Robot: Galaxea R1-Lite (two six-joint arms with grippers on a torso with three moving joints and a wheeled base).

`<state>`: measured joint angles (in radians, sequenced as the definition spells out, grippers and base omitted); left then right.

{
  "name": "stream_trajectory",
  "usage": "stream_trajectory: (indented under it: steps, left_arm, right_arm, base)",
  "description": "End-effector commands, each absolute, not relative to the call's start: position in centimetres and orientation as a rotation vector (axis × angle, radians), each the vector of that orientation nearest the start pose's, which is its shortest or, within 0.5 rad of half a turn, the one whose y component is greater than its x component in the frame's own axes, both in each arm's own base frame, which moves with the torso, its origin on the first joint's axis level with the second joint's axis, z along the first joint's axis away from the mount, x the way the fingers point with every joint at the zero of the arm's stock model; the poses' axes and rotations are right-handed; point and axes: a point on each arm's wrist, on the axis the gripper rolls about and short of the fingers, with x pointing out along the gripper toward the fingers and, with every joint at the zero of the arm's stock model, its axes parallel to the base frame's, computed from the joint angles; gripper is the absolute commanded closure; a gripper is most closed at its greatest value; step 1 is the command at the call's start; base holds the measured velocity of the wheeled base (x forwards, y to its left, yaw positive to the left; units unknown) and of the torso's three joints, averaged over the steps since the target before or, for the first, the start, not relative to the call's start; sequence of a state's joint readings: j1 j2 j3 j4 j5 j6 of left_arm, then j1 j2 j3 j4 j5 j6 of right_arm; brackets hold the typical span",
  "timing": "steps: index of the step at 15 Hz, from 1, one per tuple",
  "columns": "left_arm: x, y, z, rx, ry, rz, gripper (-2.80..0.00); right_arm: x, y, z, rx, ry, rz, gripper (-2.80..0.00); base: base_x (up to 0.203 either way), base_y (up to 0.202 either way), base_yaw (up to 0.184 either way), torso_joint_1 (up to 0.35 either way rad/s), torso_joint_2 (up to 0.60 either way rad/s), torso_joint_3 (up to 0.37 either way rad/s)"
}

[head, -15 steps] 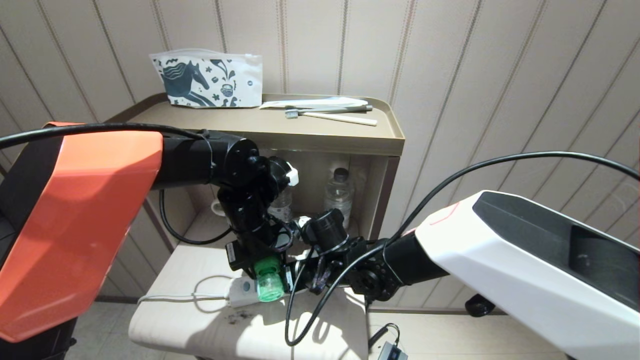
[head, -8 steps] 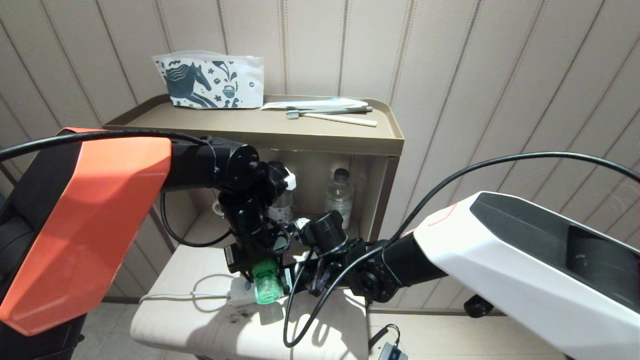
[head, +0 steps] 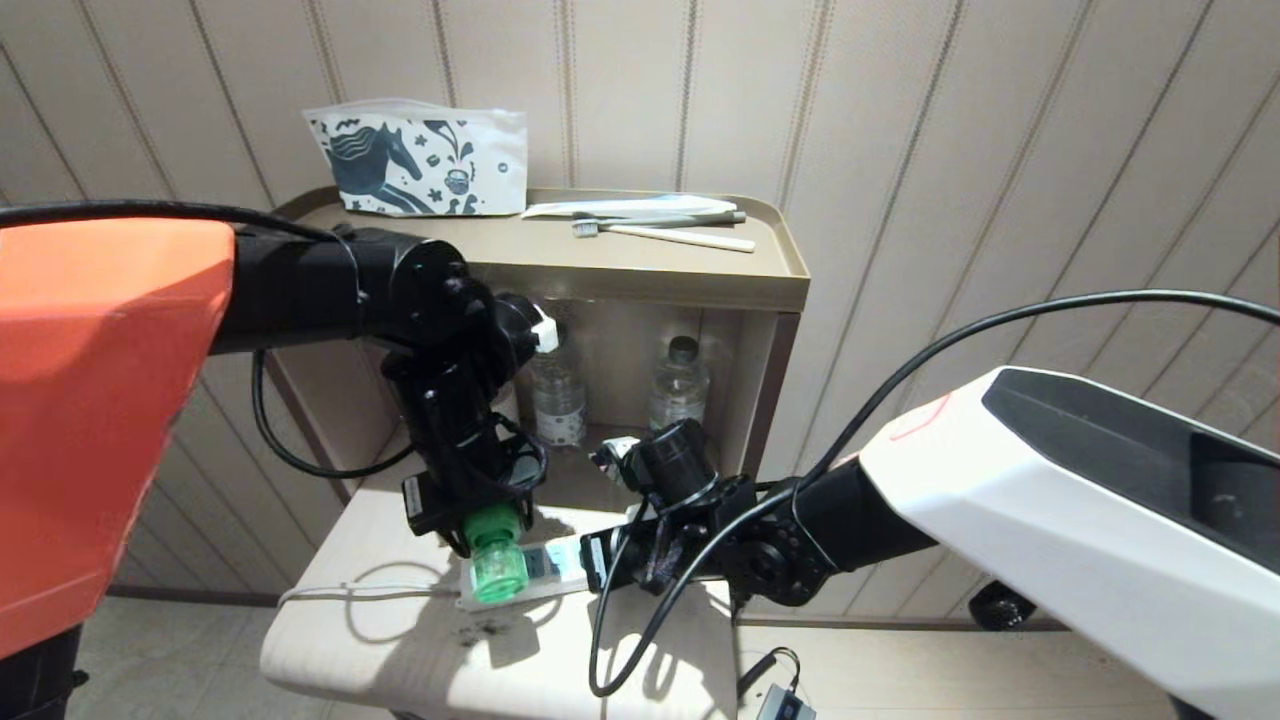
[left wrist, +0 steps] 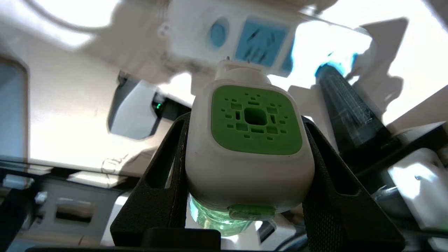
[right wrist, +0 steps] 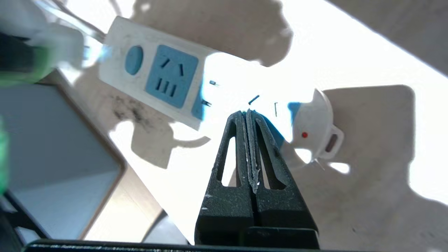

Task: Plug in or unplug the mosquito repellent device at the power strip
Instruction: Place the mosquito repellent liquid on the table

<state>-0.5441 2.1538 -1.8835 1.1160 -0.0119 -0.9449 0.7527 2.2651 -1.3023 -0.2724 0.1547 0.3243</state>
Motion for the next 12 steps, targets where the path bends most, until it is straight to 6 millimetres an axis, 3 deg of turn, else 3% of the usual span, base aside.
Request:
stream_trajectory:
  steps: [1, 4, 10, 12]
  left_arm:
    - [30.4, -18.3, 19.6, -0.433, 1.392, 0.191, 0.00]
    - [27.9, -16.8, 20.0, -0.413, 1.424, 0.215, 0.00]
    - [24.8, -16.8, 15.2, -0.309, 1.558, 0.252, 0.00]
    - [23.5, -16.3, 16.3, -0.321, 1.530, 0.220, 0.00]
  right_arm:
    - [30.8, 29.7, 8.3, 0.093, 0.757, 0.750, 0.00]
    - [30.0, 29.3, 9.7, 0.097, 0.720, 0.759, 0.00]
    - [29.0, 28.7, 9.4, 0.089, 0.731, 0.763, 0.00]
    - [28.5, 28.2, 10.5, 0.097, 0.706, 0.770, 0.00]
  base:
    - [0.000, 0.000, 0.000, 0.000, 0.00, 0.000]
    - [0.000, 0.000, 0.000, 0.000, 0.00, 0.000]
    - [0.000, 0.000, 0.000, 0.000, 0.00, 0.000]
    - [0.000, 0.000, 0.000, 0.000, 0.00, 0.000]
